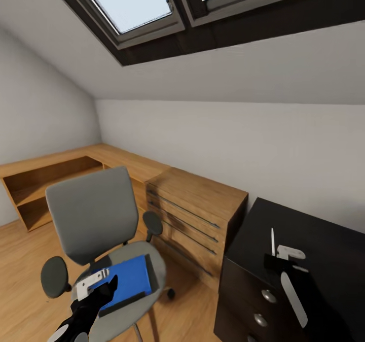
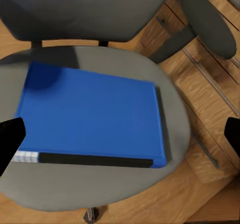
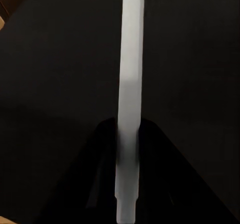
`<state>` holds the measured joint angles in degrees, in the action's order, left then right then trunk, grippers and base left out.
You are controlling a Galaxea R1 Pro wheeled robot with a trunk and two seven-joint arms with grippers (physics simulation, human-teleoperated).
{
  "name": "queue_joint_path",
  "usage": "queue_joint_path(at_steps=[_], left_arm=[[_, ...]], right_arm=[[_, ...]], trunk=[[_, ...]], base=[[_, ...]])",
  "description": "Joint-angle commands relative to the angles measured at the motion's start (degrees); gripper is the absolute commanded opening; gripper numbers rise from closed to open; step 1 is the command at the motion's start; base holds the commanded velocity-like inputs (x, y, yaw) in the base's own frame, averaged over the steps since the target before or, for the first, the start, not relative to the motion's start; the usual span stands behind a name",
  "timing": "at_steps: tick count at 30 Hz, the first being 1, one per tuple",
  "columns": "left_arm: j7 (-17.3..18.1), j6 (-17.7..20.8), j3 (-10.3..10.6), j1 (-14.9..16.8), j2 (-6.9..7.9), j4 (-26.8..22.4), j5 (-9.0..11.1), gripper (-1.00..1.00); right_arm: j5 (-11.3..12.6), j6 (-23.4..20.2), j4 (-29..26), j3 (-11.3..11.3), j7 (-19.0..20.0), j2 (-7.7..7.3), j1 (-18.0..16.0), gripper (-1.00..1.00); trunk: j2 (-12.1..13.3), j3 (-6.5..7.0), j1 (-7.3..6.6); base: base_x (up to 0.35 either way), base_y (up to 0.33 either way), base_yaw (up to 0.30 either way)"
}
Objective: In the bedroom, organize the workspace by keeping the computer under the desk, ensuring the monitor is on the desk, placing the keyboard on the desk next to the monitor, placing the mouse on the desk next to the keyboard, moving the folder from the swivel chair onto the desk next to the mouse, stacking the notebook on top of the folder with the pen on top of the notebook, and positioning the swivel chair next to the desk.
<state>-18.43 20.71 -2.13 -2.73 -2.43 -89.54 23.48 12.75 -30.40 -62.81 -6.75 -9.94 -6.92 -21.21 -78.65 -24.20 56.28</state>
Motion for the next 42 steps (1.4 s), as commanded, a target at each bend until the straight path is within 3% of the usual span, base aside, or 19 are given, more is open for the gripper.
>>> queue_joint_path(at_steps=[1,2,3,5,17,42], left_arm=[[-0.3,0.2,0.0,0.0,-0.03,-0.1,0.6,1.0],[-0.3,0.2,0.0,0.0,-0.03,-0.1,0.6,1.0],[-0.3,0.2,-0.1,0.0,-0.03,-0.1,0.6,1.0],[-0.3,0.2,0.0,0.0,-0.03,-0.1,0.6,1.0],[-0.3,0.0,-0.1,0.0,-0.03,-0.2,0.4,1.0],[-0.3,0.0,-0.1,0.0,0.01,-0.4,0.5,1.0]], right_arm=[[0.6,-0.2,0.9,0.1,-0.4,-0.02,-0.4,-1.0],[0.6,-0.2,2.0,0.1,-0.3,-0.03,-1.0,-1.0],[0.6,0.2,7.2,0.1,0.4,-0.04,-3.7,-1.0],[0.5,0.4,9.7,0.1,0.7,-0.03,-4.9,-1.0],[0.3,0.4,14.6,0.1,0.7,-0.03,-6.9,-1.0],[0.3,-0.1,15.8,0.1,0.2,-0.03,-7.5,-1.0]], trunk=[[0.0,-0.05,0.04],[0.0,-0.05,0.04],[0.0,-0.05,0.04],[0.0,-0.05,0.04],[0.0,-0.05,0.04],[0.0,-0.05,0.04]], base=[[0.323,0.0,0.0],[0.324,0.0,0.0],[0.325,0.0,0.0],[0.319,0.0,0.0],[0.107,0.0,0.0],[0.001,0.0,0.0]])
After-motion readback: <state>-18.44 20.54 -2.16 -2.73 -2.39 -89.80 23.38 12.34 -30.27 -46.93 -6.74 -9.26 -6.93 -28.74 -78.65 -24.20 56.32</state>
